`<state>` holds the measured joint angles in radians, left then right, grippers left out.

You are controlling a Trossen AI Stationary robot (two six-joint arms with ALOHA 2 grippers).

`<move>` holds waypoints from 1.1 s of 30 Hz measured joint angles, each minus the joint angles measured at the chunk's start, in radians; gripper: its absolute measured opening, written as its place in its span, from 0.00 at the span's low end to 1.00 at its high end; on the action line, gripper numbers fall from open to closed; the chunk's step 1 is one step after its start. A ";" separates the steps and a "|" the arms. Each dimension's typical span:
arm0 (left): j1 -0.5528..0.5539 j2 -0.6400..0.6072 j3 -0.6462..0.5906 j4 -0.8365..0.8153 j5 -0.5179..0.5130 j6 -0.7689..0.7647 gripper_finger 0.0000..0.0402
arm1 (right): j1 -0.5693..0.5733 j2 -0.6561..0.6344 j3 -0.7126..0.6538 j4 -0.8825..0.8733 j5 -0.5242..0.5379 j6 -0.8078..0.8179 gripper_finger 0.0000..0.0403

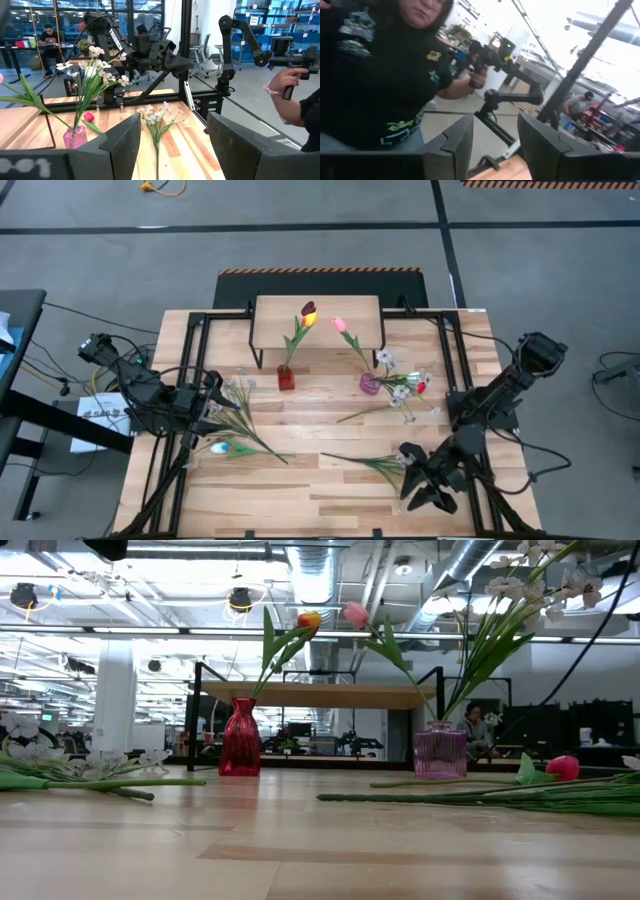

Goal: Pick and place flowers into a vace then onto a shelf
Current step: Put the left white flowers into the pink vase

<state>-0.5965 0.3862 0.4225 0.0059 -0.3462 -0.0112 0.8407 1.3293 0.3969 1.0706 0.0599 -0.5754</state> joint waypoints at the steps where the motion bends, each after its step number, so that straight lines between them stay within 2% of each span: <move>1: 0.000 0.000 0.000 -0.001 0.000 -0.010 0.54 | 0.011 0.000 0.000 0.002 0.016 0.000 0.35; 4: 0.000 0.006 0.000 -0.006 0.020 -0.048 0.54 | 0.039 0.000 0.000 0.008 0.099 0.000 0.34; 8: 0.000 0.085 0.000 0.046 -0.003 -0.052 0.54 | 0.067 0.000 0.000 0.024 0.221 0.000 0.32; 13: 0.005 0.279 0.000 0.229 -0.061 -0.039 0.54 | 0.099 -0.016 0.000 0.083 0.307 -0.019 0.30; 18: 0.021 0.456 0.011 0.359 -0.101 -0.054 0.54 | 0.130 -0.071 0.000 0.085 0.340 -0.035 0.30; 23: 0.027 0.565 0.054 0.319 -0.103 -0.131 0.54 | 0.135 -0.111 0.000 0.058 0.340 -0.035 0.31; 28: 0.027 0.583 0.122 0.098 -0.057 -0.221 0.54 | 0.135 -0.114 0.000 0.043 0.340 -0.035 0.31; 33: 0.027 0.583 0.194 -0.114 -0.021 -0.236 0.54 | 0.132 -0.114 0.000 0.043 0.339 -0.035 0.30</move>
<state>-0.5697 0.9688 0.6168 -0.1085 -0.3670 -0.2470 0.9726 1.2148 0.3969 1.1134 0.3990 -0.6106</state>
